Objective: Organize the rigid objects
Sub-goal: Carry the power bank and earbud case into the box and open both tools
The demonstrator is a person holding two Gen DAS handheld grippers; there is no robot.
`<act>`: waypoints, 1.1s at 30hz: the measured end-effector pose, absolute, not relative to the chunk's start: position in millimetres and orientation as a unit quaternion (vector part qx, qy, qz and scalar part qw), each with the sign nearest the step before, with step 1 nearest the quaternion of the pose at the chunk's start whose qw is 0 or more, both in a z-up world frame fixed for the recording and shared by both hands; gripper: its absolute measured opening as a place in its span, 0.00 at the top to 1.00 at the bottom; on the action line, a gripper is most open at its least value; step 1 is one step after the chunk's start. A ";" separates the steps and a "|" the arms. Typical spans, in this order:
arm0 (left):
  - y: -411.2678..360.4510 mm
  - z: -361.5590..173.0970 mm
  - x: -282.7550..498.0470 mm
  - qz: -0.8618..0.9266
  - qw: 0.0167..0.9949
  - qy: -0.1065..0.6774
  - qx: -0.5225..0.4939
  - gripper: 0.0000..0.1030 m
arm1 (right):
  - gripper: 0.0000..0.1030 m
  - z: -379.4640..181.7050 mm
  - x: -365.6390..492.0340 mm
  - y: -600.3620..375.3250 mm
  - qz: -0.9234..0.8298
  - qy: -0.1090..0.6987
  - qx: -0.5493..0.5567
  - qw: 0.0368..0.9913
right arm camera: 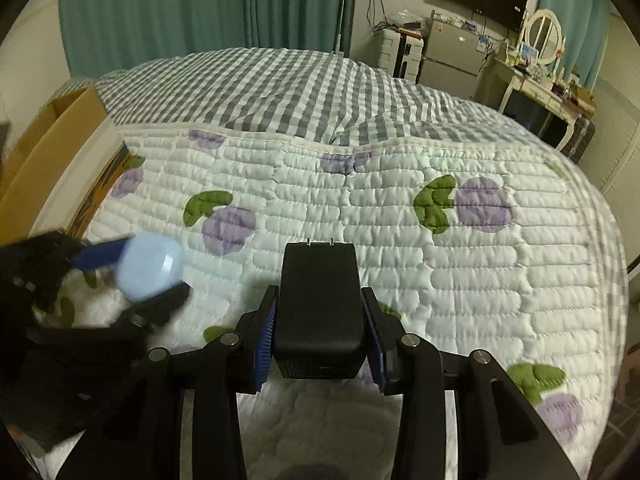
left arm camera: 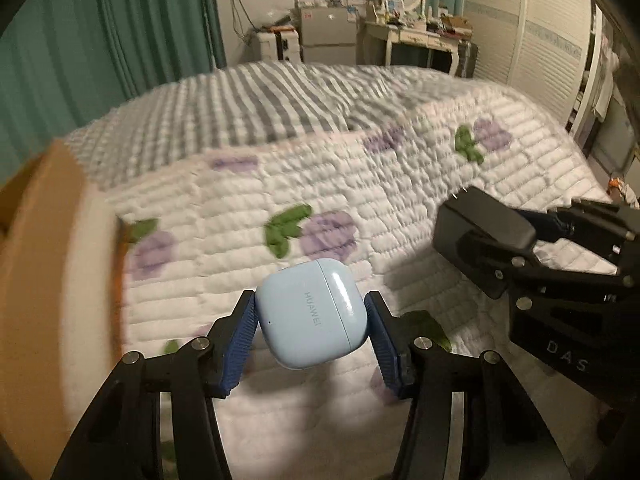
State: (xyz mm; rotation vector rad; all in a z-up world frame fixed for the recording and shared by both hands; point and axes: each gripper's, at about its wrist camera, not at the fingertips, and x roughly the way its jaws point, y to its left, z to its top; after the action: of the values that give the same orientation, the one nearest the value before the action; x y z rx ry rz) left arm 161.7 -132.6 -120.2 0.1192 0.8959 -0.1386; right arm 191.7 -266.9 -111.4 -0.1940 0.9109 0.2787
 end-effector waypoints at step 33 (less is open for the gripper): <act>125.7 69.4 35.6 0.087 0.953 0.289 0.007 0.46 | 0.63 101.4 55.3 -19.4 0.290 0.277 -0.147 0.904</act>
State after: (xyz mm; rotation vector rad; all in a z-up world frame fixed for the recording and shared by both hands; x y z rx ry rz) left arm 35.6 125.7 69.4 0.0144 0.5873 0.1760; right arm 55.3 -19.4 101.4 -0.3045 0.5723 0.6002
